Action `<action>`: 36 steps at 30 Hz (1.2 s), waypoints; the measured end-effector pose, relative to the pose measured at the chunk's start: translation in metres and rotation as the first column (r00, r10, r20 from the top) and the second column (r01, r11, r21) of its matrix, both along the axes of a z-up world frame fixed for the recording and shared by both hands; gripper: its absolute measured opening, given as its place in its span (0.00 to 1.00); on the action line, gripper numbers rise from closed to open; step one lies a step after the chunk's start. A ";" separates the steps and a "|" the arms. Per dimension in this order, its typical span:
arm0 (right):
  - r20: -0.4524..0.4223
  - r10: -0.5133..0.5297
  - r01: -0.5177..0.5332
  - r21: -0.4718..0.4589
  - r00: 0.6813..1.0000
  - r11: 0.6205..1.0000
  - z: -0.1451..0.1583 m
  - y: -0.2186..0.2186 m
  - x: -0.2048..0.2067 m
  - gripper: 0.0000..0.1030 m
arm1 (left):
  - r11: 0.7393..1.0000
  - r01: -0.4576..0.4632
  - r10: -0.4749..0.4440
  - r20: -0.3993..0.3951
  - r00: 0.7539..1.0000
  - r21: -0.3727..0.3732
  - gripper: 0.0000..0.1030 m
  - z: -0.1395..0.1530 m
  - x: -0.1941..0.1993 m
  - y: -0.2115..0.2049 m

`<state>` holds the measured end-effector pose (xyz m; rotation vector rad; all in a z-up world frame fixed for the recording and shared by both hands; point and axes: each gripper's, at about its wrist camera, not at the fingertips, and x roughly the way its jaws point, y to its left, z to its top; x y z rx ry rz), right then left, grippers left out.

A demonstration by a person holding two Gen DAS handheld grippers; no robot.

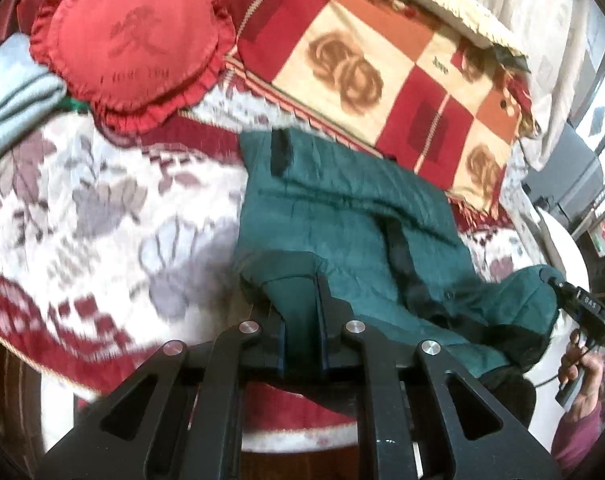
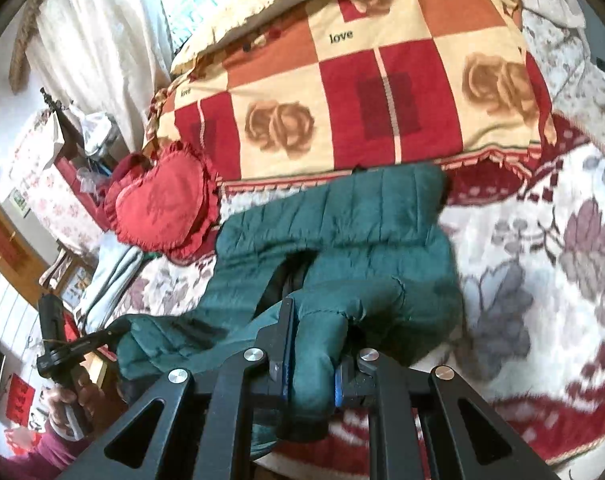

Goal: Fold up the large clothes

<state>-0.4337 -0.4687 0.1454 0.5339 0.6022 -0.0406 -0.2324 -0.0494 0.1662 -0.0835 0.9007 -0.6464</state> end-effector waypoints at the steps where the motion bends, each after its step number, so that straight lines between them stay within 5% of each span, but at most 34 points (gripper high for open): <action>1: 0.004 -0.009 0.009 -0.006 1.000 1.000 0.004 -0.004 0.005 0.13 | 1.000 -0.006 0.006 0.012 1.000 0.004 0.10 0.004 0.006 -0.005; 18: -0.007 -0.137 0.135 -0.099 0.991 0.986 0.027 -0.056 0.107 0.13 | 0.993 -0.091 0.081 0.120 0.990 0.077 0.11 0.037 0.093 -0.075; 28: -0.069 -0.178 0.167 -0.144 0.982 0.975 0.019 -0.086 0.165 0.13 | 0.982 -0.136 0.119 0.131 0.984 0.130 0.11 0.026 0.147 -0.110; 36: -0.153 -0.217 0.190 -0.172 0.964 0.967 -0.017 -0.112 0.222 0.13 | 0.965 -0.172 0.152 0.116 0.982 0.198 0.11 -0.002 0.200 -0.150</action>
